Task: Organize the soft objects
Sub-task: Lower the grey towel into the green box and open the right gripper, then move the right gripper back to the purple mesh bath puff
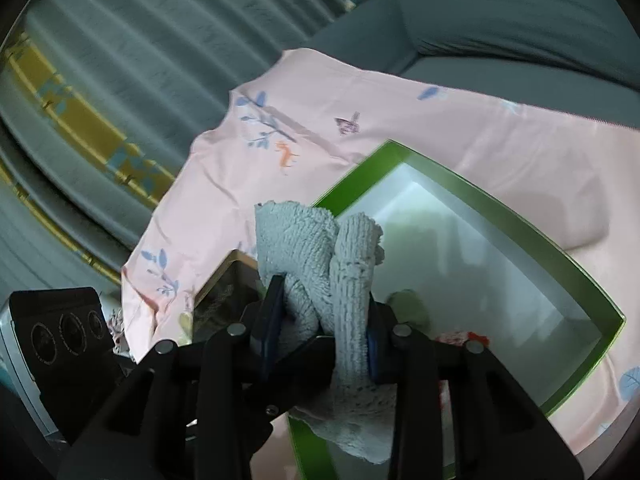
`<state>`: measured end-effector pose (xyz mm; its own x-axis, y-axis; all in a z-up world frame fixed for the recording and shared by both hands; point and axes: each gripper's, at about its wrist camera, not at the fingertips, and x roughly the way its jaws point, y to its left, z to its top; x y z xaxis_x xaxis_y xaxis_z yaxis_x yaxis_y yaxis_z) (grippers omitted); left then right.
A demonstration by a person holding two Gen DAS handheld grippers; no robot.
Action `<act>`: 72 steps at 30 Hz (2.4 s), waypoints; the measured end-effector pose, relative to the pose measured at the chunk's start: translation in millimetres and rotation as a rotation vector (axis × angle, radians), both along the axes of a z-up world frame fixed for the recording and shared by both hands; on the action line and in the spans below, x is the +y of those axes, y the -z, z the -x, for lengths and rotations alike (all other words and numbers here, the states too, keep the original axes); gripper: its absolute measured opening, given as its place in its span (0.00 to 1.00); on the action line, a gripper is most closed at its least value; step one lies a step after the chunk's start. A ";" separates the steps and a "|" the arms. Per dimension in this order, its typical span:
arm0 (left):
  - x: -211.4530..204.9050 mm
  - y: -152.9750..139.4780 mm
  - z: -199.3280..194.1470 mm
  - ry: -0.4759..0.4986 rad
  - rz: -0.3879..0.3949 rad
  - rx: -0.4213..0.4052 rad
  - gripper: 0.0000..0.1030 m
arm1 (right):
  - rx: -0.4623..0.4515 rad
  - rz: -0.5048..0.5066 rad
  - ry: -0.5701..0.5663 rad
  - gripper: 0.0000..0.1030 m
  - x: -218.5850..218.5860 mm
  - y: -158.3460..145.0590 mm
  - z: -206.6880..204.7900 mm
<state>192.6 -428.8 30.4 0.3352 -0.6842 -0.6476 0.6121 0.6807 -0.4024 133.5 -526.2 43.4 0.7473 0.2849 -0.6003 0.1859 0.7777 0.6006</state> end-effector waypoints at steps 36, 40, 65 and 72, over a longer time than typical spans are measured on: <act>42.3 -25.7 33.9 -0.135 -0.085 0.004 0.82 | 0.010 0.273 0.134 0.88 12.8 -44.0 56.2; 59.1 -32.0 44.9 -0.164 -0.069 0.006 0.87 | 0.008 0.305 0.142 0.90 21.8 -52.4 66.1; 243.8 -34.1 117.1 -0.559 -0.131 -0.018 0.87 | -0.018 0.415 -0.011 0.99 123.0 -67.4 101.9; 313.1 -13.8 139.7 -0.722 -0.121 0.036 0.87 | -0.021 0.407 -0.100 0.99 153.6 -61.6 97.2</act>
